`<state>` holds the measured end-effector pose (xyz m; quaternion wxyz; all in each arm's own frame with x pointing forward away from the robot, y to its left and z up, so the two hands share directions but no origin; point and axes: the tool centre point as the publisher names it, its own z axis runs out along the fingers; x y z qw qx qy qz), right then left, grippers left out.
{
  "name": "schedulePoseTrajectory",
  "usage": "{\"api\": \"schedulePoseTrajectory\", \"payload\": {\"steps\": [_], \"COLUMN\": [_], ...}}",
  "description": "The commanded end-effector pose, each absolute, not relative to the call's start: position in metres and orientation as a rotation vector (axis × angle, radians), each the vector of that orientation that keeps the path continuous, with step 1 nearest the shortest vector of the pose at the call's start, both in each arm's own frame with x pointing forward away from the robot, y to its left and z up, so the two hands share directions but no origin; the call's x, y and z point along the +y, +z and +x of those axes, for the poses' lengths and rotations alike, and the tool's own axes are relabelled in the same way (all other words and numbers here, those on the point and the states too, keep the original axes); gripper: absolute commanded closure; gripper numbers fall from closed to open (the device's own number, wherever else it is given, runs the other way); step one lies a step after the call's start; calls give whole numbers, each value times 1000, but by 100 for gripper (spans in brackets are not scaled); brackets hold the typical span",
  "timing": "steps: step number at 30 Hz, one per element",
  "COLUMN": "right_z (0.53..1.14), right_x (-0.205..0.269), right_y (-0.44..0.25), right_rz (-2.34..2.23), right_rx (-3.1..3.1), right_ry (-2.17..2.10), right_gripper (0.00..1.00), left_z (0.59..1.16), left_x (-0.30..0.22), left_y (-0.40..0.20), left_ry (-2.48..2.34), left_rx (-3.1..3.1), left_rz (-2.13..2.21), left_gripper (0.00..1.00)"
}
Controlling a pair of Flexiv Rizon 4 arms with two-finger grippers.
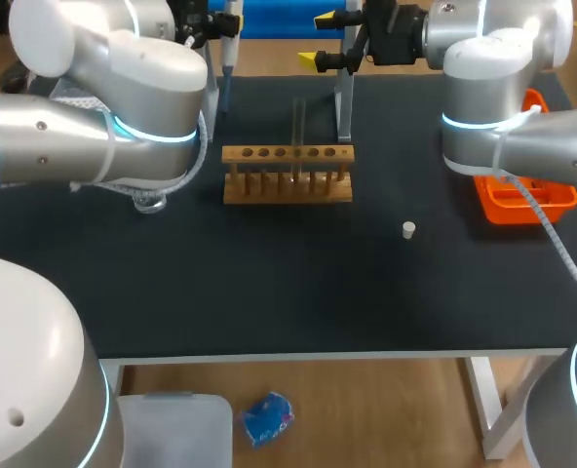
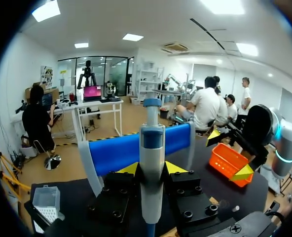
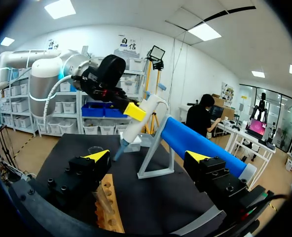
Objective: Invert the test tube, pick up the pipette, mount the tip to pipette, aspirate from beaker and dispense into the tube, eject the tip, return the pipette, and cap with the stopper.
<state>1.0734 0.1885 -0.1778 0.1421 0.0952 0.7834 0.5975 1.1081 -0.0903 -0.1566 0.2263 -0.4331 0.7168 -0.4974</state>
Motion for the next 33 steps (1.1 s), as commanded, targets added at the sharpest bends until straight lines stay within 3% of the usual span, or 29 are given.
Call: {"api": "schedulePoseTrajectory", "payload": {"steps": [1,33], "right_z": [1073,1073], "right_x": [188,188], "right_y": [-178,-178], "right_rz": [274,274], "right_rx": [2261,2261], "right_ry": [1724,1724], "right_gripper": [0,0], "left_z": [1122,1157], "left_x": [-89,-75], "left_y": [-162,-176], "left_ry": [-1375,-1231], "left_rx": [1962,1871], "left_rz": [-1208,-1408], "left_gripper": [100,100]}}
